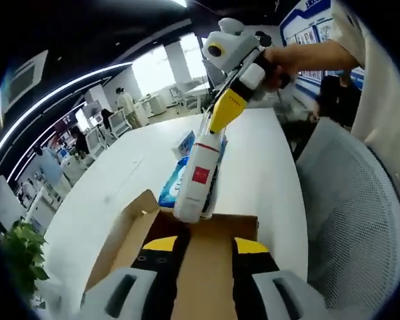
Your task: Operate the shoe box by opening the lid, removing the specified soft item, and placing it in the target area until the item is outside and the box remains undamaged.
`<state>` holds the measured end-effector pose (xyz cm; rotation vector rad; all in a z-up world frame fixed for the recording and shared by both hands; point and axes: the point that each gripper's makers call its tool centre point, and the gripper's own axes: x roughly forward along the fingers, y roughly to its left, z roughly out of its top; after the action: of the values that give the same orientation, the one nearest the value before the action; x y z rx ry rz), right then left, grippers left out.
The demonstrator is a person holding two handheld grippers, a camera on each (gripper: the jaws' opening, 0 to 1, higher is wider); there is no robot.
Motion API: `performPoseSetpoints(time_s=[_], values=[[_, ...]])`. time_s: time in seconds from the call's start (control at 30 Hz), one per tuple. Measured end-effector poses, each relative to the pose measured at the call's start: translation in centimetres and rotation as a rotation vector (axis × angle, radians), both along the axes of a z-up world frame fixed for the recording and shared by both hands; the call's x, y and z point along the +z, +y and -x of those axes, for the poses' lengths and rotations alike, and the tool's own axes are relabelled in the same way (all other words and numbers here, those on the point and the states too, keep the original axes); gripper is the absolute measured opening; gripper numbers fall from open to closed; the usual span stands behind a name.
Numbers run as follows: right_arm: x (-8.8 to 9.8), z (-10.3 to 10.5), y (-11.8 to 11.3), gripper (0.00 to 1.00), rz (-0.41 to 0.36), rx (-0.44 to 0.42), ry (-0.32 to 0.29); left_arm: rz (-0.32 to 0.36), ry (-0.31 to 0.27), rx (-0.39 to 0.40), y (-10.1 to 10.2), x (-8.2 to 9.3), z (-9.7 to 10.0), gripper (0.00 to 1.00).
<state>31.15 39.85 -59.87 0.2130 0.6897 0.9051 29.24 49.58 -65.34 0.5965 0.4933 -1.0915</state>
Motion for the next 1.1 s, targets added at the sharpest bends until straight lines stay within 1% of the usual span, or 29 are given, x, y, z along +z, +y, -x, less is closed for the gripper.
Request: performPoseSetpoints(time_s=[0.03,0.1,0.23,0.3,0.37,0.43,0.5,0.57,0.6,0.7,0.77,0.93,1.0,1.1], values=[[0.1,-0.3,-0.3,0.16,0.018,0.014,-0.017,0.009,0.012,0.022,0.3,0.0,-0.1,0.32],[0.4,-0.6,-0.6,0.16,0.041,0.03,-0.031,0.023,0.03,0.057,0.6,0.0,-0.2,0.34],[0.9,-1.5,-1.2,0.16,0.097,0.069,-0.078,0.045,0.05,0.109,1.4,0.2,-0.5,0.35],[1.1,-1.8,-1.5,0.16,0.117,0.081,-0.092,0.056,0.064,0.148,1.9,0.2,-0.7,0.37],[1.4,-2.3,-1.8,0.16,0.15,0.107,-0.125,0.07,0.077,0.177,2.2,0.3,-0.7,0.38],[1.5,-2.7,-2.2,0.16,0.187,0.13,-0.145,0.074,0.089,0.202,2.5,0.3,-0.7,0.4],[1.6,-3.3,-2.6,0.16,0.233,0.158,-0.179,0.077,0.101,0.226,2.8,0.2,-0.6,0.42],[1.8,-3.9,-2.9,0.16,0.271,0.183,-0.204,0.084,0.106,0.244,3.0,0.2,-0.5,0.44],[1.9,-4.0,-3.0,0.16,0.278,0.189,-0.208,0.09,0.112,0.254,3.2,0.3,-0.5,0.45],[2.2,-4.9,-3.4,0.16,0.326,0.226,-0.244,0.121,0.137,0.319,3.8,0.4,-0.7,0.48],[2.2,-5.3,-3.6,0.16,0.343,0.241,-0.253,0.132,0.14,0.335,4.1,0.5,-0.8,0.5],[2.6,-6.3,-4.0,0.16,0.424,0.32,-0.315,0.161,0.148,0.387,5.1,0.9,-0.8,0.54],[2.7,-6.6,-4.1,0.16,0.431,0.326,-0.316,0.168,0.152,0.407,5.6,0.9,-0.9,0.56],[2.8,-7.6,-4.5,0.16,0.46,0.355,-0.339,0.177,0.153,0.435,5.9,1.1,-0.8,0.6]])
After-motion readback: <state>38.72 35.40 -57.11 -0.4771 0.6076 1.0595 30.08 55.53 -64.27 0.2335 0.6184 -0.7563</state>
